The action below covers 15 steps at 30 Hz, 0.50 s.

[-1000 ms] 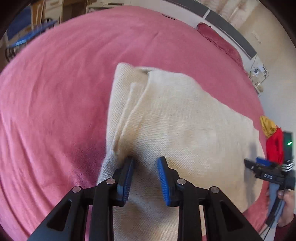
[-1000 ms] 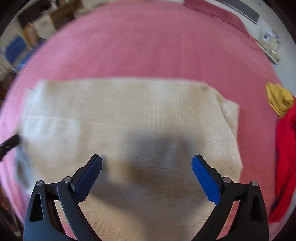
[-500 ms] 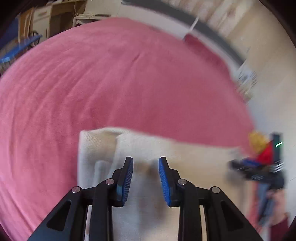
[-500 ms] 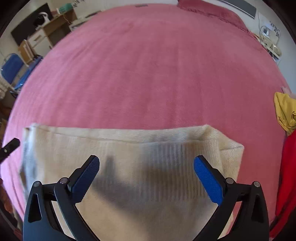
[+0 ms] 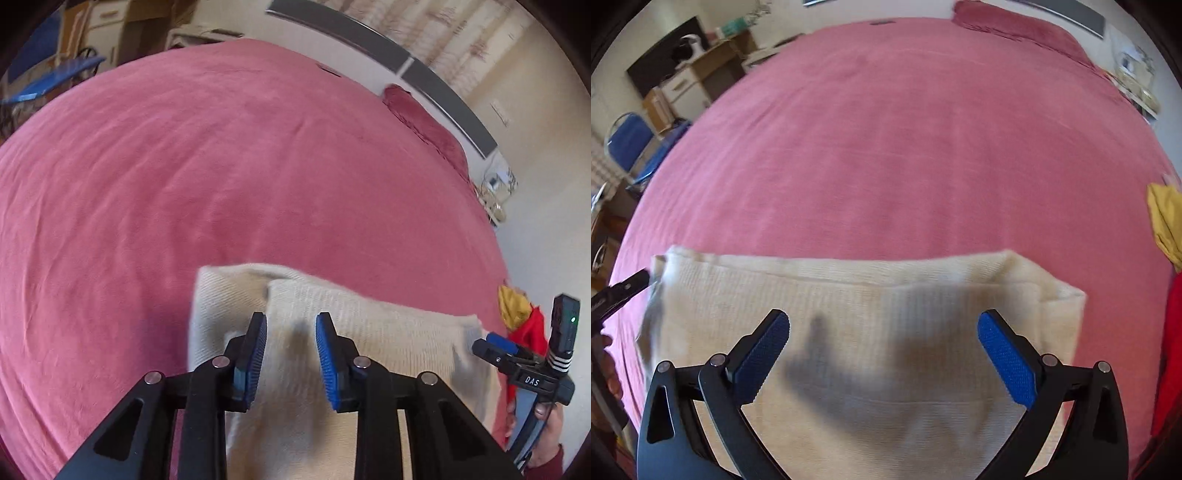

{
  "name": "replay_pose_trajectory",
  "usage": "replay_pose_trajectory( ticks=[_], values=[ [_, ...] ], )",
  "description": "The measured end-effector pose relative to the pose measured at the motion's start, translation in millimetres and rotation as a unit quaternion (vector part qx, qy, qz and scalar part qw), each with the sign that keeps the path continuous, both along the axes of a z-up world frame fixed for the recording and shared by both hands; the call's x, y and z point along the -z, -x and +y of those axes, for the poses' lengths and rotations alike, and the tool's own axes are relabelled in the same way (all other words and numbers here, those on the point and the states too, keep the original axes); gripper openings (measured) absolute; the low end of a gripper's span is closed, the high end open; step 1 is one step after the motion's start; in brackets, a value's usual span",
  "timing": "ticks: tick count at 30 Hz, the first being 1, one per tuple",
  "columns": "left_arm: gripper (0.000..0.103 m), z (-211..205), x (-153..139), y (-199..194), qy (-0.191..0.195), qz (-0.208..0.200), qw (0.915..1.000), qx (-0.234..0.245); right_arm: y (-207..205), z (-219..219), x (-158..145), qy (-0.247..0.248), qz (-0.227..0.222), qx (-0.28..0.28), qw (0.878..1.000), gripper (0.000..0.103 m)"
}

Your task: Fold clothes

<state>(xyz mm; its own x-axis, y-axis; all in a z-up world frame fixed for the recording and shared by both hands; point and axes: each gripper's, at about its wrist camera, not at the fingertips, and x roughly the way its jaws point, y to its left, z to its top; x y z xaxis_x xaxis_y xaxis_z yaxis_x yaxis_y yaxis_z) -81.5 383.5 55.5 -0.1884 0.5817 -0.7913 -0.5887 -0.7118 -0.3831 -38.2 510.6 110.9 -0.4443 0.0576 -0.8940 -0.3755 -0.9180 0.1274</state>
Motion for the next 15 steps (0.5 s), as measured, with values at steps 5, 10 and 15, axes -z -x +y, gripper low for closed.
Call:
replay_pose_trajectory(
  ticks=[5, 10, 15],
  values=[
    [0.029, 23.2, 29.6, 1.1, 0.125, 0.028, 0.9918, 0.012, 42.0, -14.3, 42.7, -0.040, -0.084, -0.019, 0.995, 0.103],
    [0.028, -1.8, 5.2, 1.1, 0.052, 0.020, 0.9982, -0.023, 38.3, 4.0, 28.4, 0.006, -0.035, 0.013, 0.999, 0.103],
    [0.029, 13.1, -11.7, -25.7, 0.023, 0.050, 0.9984, 0.017, 31.8, 43.9, 18.0, 0.033, -0.006, 0.058, 0.998, 0.103]
  ],
)
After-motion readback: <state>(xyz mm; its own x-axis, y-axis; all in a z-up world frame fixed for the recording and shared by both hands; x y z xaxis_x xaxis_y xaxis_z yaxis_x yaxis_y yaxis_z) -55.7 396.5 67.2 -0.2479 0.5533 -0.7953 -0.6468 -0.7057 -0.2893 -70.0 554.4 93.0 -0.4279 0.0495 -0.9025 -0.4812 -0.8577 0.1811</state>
